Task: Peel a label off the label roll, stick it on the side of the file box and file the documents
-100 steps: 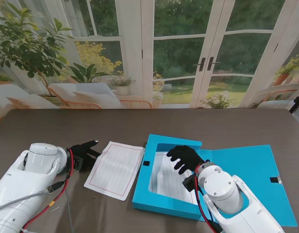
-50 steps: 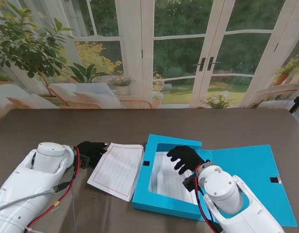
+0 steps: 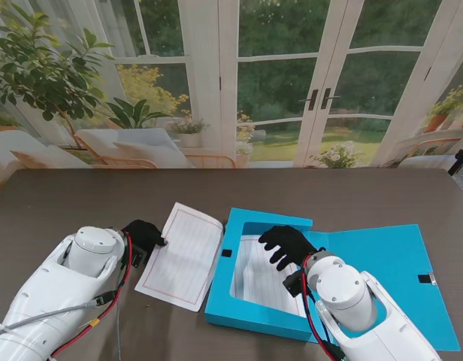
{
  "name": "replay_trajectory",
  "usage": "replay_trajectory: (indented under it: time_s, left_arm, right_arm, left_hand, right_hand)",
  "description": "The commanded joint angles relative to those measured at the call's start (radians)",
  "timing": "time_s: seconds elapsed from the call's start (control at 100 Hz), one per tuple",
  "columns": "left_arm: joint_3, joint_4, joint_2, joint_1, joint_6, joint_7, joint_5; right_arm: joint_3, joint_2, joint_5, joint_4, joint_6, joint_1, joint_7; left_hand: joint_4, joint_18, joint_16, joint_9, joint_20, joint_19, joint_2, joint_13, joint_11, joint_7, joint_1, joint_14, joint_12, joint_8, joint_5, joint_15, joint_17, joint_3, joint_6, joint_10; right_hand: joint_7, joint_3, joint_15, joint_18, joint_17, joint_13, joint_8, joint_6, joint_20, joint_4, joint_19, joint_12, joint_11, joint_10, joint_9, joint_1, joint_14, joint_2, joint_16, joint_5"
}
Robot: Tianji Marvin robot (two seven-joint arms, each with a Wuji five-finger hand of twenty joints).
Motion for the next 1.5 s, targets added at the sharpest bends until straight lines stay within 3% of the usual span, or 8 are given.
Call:
replay_trajectory:
  time_s: [0.0, 0.1, 0.47, 0.51, 0.58, 1.16, 1.23, 1.49]
  left_arm:
    - [0.002, 0.005, -0.009, 0.014, -0.001, -0.025, -0.006]
    - [-0.016, -0.006, -0.014, 0.028, -0.016, -0.01, -0.026]
    - [-0.156, -0.132, -0.025, 0.118, -0.069, 0.016, -0.176]
    - [-0.169, -0.149, -0.026, 0.127, -0.073, 0.02, -0.193]
    - [-0.191, -0.183, -0.03, 0.144, -0.08, 0.033, -0.228]
    - [-0.227, -0.447, -0.031, 0.226, -0.142, 0.037, -0.421]
    - [-0.218, -0.467, -0.031, 0.229, -0.147, 0.037, -0.438]
    - [-0.179, -0.527, -0.034, 0.236, -0.172, 0.045, -0.49]
  right_arm:
    - [0.0, -0.005, 0.001, -0.003, 0.003, -0.005, 0.015]
    - [0.001, -0.005, 0.002, -0.003, 0.005, -0.005, 0.014]
    - [-0.001, -0.007, 0.007, 0.0, 0.007, 0.001, 0.01]
    - [-0.002, -0.008, 0.009, 0.0, 0.006, 0.002, 0.009]
    - [-0.005, -0.009, 0.009, 0.002, 0.006, 0.004, 0.008]
    - [-0.027, -0.011, 0.012, 0.024, -0.013, 0.027, 0.005]
    - [-0.026, -0.004, 0.011, 0.029, -0.029, 0.03, 0.03]
    - [-0.017, 0.01, 0.03, 0.038, -0.054, 0.038, 0.091]
  left_hand:
    - [-0.018, 0.025, 0.01, 0.051, -0.027, 0.062, -0.077, 0.049, 0.015, 0.049, 0.043, 0.026, 0.031, 0.004, 0.018, 0.023, 0.053, 0.074, -0.021, -0.021]
    - [0.019, 0.036, 0.024, -0.002, -0.077, 0.06, 0.077, 0.087, 0.118, 0.06, 0.036, 0.023, 0.005, 0.005, 0.021, 0.021, 0.092, -0.208, -0.006, -0.007]
    - [-0.005, 0.053, 0.075, 0.006, -0.075, 0.052, -0.014, 0.117, 0.061, 0.077, 0.07, 0.03, 0.154, 0.018, 0.017, 0.047, 0.124, 0.111, 0.042, 0.03]
    - [0.022, 0.053, 0.078, -0.029, -0.074, 0.052, 0.104, 0.118, 0.125, 0.076, 0.054, 0.029, 0.103, 0.02, 0.017, 0.046, 0.124, -0.158, 0.044, 0.036]
    - [0.0, 0.058, 0.081, 0.002, -0.073, 0.049, -0.014, 0.119, 0.062, 0.075, 0.08, 0.033, 0.164, 0.02, 0.018, 0.044, 0.125, 0.111, 0.049, 0.038]
    - [0.029, 0.083, 0.086, -0.043, -0.071, 0.037, 0.121, 0.124, 0.146, 0.076, 0.077, 0.04, 0.113, 0.032, 0.021, 0.043, 0.134, -0.192, 0.07, 0.06]
    - [0.001, 0.089, 0.09, -0.008, -0.066, 0.032, -0.01, 0.125, 0.075, 0.071, 0.097, 0.042, 0.178, 0.04, 0.022, 0.041, 0.134, 0.112, 0.076, 0.059]
    - [0.029, 0.098, 0.093, -0.045, -0.061, 0.028, 0.121, 0.125, 0.147, 0.07, 0.078, 0.047, 0.12, 0.045, 0.024, 0.041, 0.132, -0.187, 0.08, 0.068]
  right_hand:
    - [-0.01, -0.022, 0.0, 0.002, -0.429, -0.027, -0.009, 0.002, 0.034, 0.03, -0.017, -0.012, -0.006, 0.013, -0.022, 0.01, 0.008, 0.019, -0.002, 0.018]
    - [-0.011, -0.021, 0.0, 0.003, -0.43, -0.028, -0.009, 0.003, 0.034, 0.03, -0.018, -0.012, -0.006, 0.015, -0.023, 0.011, 0.009, 0.019, -0.002, 0.018]
    - [-0.013, -0.022, 0.001, 0.003, -0.43, -0.028, -0.007, 0.003, 0.035, 0.031, -0.02, -0.012, -0.005, 0.015, -0.023, 0.012, 0.009, 0.02, -0.002, 0.019]
    - [-0.013, -0.022, 0.001, 0.003, -0.43, -0.028, -0.007, 0.003, 0.036, 0.031, -0.02, -0.012, -0.006, 0.016, -0.023, 0.012, 0.01, 0.02, -0.002, 0.02]
    - [-0.013, -0.022, 0.001, 0.004, -0.429, -0.028, -0.007, 0.002, 0.036, 0.031, -0.019, -0.012, -0.006, 0.015, -0.023, 0.012, 0.01, 0.021, -0.002, 0.019]
    - [-0.014, -0.034, -0.007, 0.003, -0.436, -0.044, -0.006, -0.021, 0.035, 0.024, -0.026, -0.014, -0.012, 0.001, -0.046, -0.012, 0.003, 0.008, -0.004, -0.027]
    - [-0.004, -0.035, -0.018, -0.004, -0.453, -0.079, 0.0, -0.04, 0.038, -0.029, -0.046, -0.012, -0.016, -0.022, -0.091, -0.08, -0.009, 0.014, -0.003, -0.084]
    - [0.036, 0.0, -0.156, -0.012, -0.509, -0.223, -0.003, -0.048, 0.095, -0.23, -0.161, -0.008, -0.018, -0.091, -0.278, -0.282, -0.073, 0.04, -0.051, -0.283]
